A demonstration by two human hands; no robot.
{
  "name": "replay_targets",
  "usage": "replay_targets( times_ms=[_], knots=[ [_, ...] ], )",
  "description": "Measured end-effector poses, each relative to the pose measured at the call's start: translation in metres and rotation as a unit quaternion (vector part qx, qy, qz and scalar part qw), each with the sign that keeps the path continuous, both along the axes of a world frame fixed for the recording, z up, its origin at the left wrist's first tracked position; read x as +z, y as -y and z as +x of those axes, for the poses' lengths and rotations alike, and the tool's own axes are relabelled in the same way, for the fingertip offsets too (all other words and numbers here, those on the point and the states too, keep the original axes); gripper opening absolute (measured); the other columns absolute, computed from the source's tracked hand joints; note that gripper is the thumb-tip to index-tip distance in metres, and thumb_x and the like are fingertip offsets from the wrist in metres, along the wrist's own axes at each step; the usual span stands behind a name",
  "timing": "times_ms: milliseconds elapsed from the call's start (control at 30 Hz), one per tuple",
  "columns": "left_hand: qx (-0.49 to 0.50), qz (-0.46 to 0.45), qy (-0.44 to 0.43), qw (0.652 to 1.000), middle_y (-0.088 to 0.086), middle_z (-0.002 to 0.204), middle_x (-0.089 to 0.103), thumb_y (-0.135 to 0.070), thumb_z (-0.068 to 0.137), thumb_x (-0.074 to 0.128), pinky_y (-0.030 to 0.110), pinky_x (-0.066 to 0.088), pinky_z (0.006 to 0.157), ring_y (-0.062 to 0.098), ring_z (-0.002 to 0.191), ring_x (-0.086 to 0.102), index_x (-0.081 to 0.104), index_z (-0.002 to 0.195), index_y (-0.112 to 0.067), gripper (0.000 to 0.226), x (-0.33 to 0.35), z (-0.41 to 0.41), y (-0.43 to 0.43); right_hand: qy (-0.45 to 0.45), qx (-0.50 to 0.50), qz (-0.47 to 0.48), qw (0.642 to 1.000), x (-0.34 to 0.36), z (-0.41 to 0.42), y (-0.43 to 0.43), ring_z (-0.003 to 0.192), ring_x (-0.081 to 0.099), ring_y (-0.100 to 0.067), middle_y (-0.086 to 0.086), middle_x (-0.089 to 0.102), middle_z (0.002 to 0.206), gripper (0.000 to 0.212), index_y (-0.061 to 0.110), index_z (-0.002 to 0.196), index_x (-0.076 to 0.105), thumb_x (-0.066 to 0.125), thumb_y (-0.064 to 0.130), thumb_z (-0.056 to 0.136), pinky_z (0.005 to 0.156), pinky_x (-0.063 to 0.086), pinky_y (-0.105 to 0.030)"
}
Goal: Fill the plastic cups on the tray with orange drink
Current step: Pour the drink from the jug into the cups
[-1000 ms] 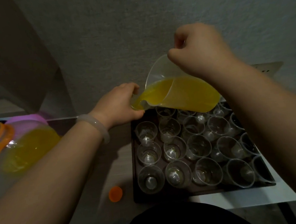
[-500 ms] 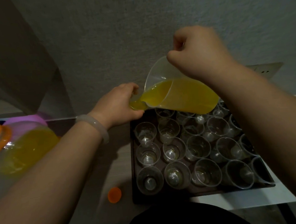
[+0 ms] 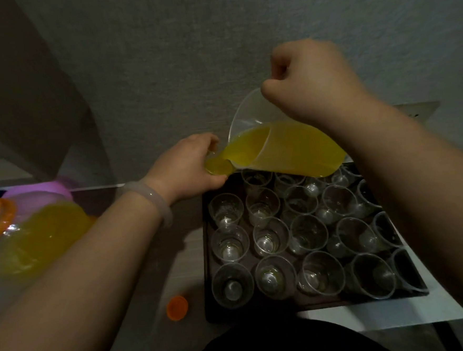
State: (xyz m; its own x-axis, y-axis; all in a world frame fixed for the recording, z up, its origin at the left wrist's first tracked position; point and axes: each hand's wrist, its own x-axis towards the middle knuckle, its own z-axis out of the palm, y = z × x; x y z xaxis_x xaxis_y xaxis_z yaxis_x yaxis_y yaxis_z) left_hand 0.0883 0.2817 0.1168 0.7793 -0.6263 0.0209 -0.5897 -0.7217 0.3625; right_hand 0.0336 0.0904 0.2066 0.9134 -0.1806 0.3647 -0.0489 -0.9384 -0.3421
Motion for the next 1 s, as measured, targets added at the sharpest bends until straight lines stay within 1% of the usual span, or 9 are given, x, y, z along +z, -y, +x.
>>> replay_targets(
  times_ms=[100,267,367,467,567,667,767,900,1000],
  knots=[
    [0.000,-0.006,0.005,1.000,0.003,0.129,0.055,-0.036,0.072,0.077,0.030,0.041,0.099,0.019,0.118,0.052,0.048,0.132,-0.015,0.069,0.000,0.001,0.001,0.002,0.005,0.008,1.000,-0.001,-0.001,0.002,0.076,0.047,-0.019,0.008,0.042,0.064,0.009,0.015,0.076,0.053,0.054,0.021,0.084,0.054,0.026,-0.029],
    [0.009,-0.022,0.003,1.000,0.005,0.128,0.056,-0.032,0.072,0.078,0.020,0.035,0.093,0.019,0.117,0.052,0.048,0.132,-0.013,0.070,0.000,0.002,0.001,0.019,0.000,0.041,0.999,-0.007,-0.001,0.008,0.073,0.047,-0.017,0.005,0.044,0.064,0.012,0.010,0.076,0.054,0.054,0.020,0.082,0.051,0.030,-0.027],
    [0.021,-0.042,-0.011,0.999,0.005,0.129,0.055,-0.031,0.073,0.078,0.017,0.033,0.089,0.018,0.117,0.052,0.046,0.135,-0.013,0.072,0.000,0.003,-0.001,0.028,-0.011,0.090,0.995,-0.012,-0.005,0.016,0.069,0.049,-0.018,0.000,0.047,0.065,0.015,0.006,0.076,0.056,0.056,0.020,0.082,0.056,0.035,-0.028],
    [0.033,-0.048,-0.033,0.998,0.005,0.131,0.052,-0.031,0.074,0.078,0.019,0.036,0.090,0.017,0.118,0.050,0.041,0.139,-0.014,0.076,-0.003,0.005,-0.003,0.033,-0.038,0.150,0.987,-0.018,-0.010,0.026,0.058,0.045,-0.012,0.004,0.045,0.059,0.022,0.016,0.062,0.047,0.059,0.019,0.081,0.056,0.035,-0.026],
    [0.037,-0.046,-0.045,0.997,0.007,0.132,0.052,-0.030,0.073,0.078,0.022,0.038,0.093,0.019,0.118,0.050,0.039,0.141,-0.014,0.079,-0.009,0.007,-0.003,0.057,-0.056,0.231,0.970,-0.025,-0.017,0.035,0.057,0.042,-0.011,0.003,0.044,0.059,0.028,0.020,0.059,0.043,0.061,0.018,0.080,0.057,0.035,-0.025],
    [0.029,-0.028,-0.059,0.997,0.009,0.134,0.050,-0.028,0.074,0.077,0.023,0.037,0.095,0.020,0.120,0.049,0.038,0.142,-0.013,0.080,-0.015,0.010,0.001,0.086,-0.070,0.291,0.950,-0.031,-0.024,0.043,0.060,0.044,-0.015,0.001,0.045,0.060,0.027,0.021,0.059,0.043,0.062,0.018,0.078,0.060,0.039,-0.030],
    [0.005,0.001,-0.057,0.998,0.011,0.138,0.046,-0.023,0.075,0.076,0.021,0.034,0.098,0.022,0.125,0.046,0.037,0.142,-0.010,0.079,-0.017,0.015,0.010,0.123,-0.085,0.324,0.934,-0.036,-0.030,0.047,0.059,0.044,-0.013,0.001,0.047,0.059,0.026,0.022,0.058,0.043,0.062,0.018,0.077,0.059,0.039,-0.029],
    [-0.022,0.051,-0.055,0.997,0.012,0.135,0.046,-0.022,0.075,0.077,0.017,0.034,0.091,0.023,0.121,0.048,0.040,0.138,-0.008,0.074,-0.020,0.020,0.020,0.167,-0.108,0.361,0.911,-0.042,-0.039,0.054,0.053,0.043,-0.010,0.012,0.045,0.047,0.027,0.024,0.055,0.044,0.062,0.020,0.074,0.057,0.037,-0.026],
    [-0.041,0.092,-0.063,0.993,0.010,0.134,0.045,-0.023,0.075,0.077,0.019,0.037,0.090,0.022,0.118,0.049,0.040,0.137,-0.009,0.073,-0.024,0.023,0.023,0.186,-0.124,0.396,0.891,-0.044,-0.044,0.059,0.053,0.042,-0.013,0.013,0.043,0.046,0.028,0.025,0.051,0.044,0.063,0.023,0.071,0.057,0.040,-0.032]
  ],
)
